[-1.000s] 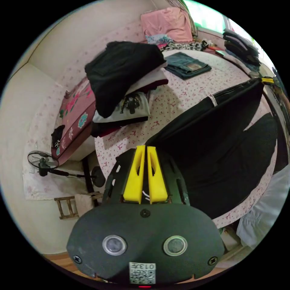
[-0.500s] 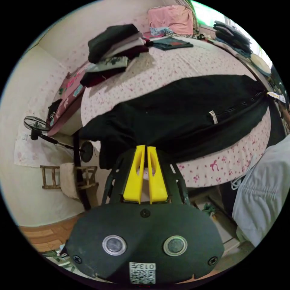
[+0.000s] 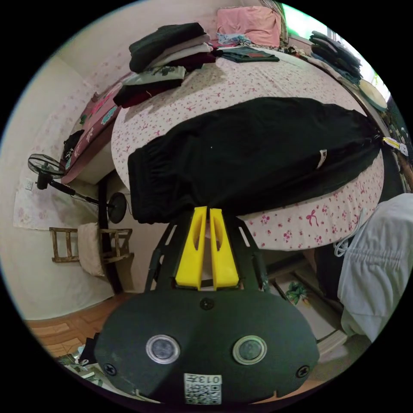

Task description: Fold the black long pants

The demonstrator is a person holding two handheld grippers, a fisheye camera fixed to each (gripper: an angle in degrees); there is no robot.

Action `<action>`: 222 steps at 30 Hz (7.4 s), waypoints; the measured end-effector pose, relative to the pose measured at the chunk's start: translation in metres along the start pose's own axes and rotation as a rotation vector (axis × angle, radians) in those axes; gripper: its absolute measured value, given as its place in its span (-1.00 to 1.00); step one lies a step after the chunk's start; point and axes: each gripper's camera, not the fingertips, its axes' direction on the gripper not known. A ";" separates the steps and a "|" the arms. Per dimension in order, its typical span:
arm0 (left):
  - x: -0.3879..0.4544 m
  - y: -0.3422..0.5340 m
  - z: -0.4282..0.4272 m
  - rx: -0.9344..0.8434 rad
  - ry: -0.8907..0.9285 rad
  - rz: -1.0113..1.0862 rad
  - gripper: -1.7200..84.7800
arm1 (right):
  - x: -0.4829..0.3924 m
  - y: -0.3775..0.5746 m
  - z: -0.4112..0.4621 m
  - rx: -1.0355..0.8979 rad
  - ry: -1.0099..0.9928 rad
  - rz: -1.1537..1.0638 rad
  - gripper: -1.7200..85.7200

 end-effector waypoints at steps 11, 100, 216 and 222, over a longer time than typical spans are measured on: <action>-0.004 0.017 -0.005 -0.005 0.015 -0.018 -0.95 | -0.010 0.029 0.013 -0.025 -0.013 0.003 -0.94; 0.292 -0.130 0.150 0.306 -0.024 0.444 -0.96 | -0.038 -0.155 0.020 0.250 -0.149 -0.326 -0.88; 0.241 -0.212 0.051 0.236 0.172 0.425 -0.96 | -0.104 -0.221 0.009 0.169 -0.329 -0.408 -0.94; 0.203 -0.203 0.016 0.237 0.127 0.240 -0.95 | -0.104 -0.213 0.003 0.162 -0.263 -0.263 -0.93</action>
